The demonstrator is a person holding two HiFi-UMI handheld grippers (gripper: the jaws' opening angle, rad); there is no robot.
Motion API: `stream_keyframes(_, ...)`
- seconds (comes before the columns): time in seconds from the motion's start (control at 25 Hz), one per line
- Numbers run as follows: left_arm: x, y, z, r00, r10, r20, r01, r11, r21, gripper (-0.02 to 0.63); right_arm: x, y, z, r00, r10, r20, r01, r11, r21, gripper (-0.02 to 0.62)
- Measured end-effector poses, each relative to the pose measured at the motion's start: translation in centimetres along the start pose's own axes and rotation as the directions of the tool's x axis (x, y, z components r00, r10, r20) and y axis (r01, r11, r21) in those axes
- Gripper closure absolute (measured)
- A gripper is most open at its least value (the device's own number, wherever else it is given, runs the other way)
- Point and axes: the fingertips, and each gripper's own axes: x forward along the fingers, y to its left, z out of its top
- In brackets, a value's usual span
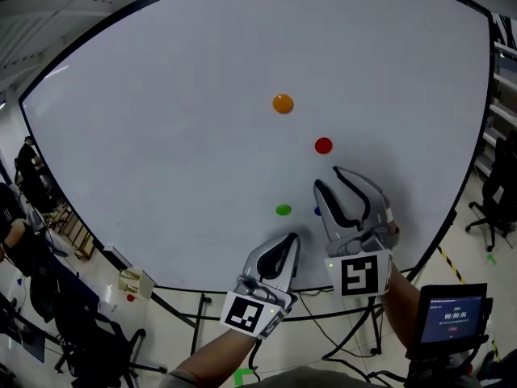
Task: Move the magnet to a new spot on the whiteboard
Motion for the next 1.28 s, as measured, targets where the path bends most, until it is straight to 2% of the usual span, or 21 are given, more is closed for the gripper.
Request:
stream_keyframes(0.24,-0.3,1.9,0.2,1.000,0.004,0.017,-0.004,1.000,0.000,0.604,3.7,-0.5,-0.3,0.999,-0.008,-0.053,0.006,0.999,-0.035,0.410)
stream_keyframes(0.48,0.1,2.0,0.7,1.000,-0.007,0.030,0.008,1.000,-0.012,0.604,4.5,-1.4,-1.0,0.994,0.017,-0.108,-0.010,0.998,0.060,0.403)
stream_keyframes(0.64,0.6,1.6,0.8,0.999,-0.024,0.033,0.025,0.999,-0.025,0.604,4.8,-2.2,-1.2,0.990,0.025,-0.136,-0.018,0.998,0.054,0.413)
stream_keyframes(0.72,0.9,1.6,0.8,0.999,-0.033,0.035,0.034,0.999,-0.026,0.604,4.9,-2.4,-1.2,0.989,0.015,-0.149,-0.010,0.999,0.034,0.444)
stream_keyframes(0.92,1.2,1.5,0.8,0.998,-0.045,0.035,0.046,0.998,-0.033,0.604,5.0,-2.0,-1.4,0.978,0.011,-0.210,-0.016,1.000,-0.024,0.462)
stream_keyframes(1.28,1.4,1.5,0.9,0.998,-0.054,0.031,0.055,0.998,-0.034,0.604,5.2,-2.2,-1.7,0.973,0.021,-0.229,-0.029,0.999,-0.029,0.466)
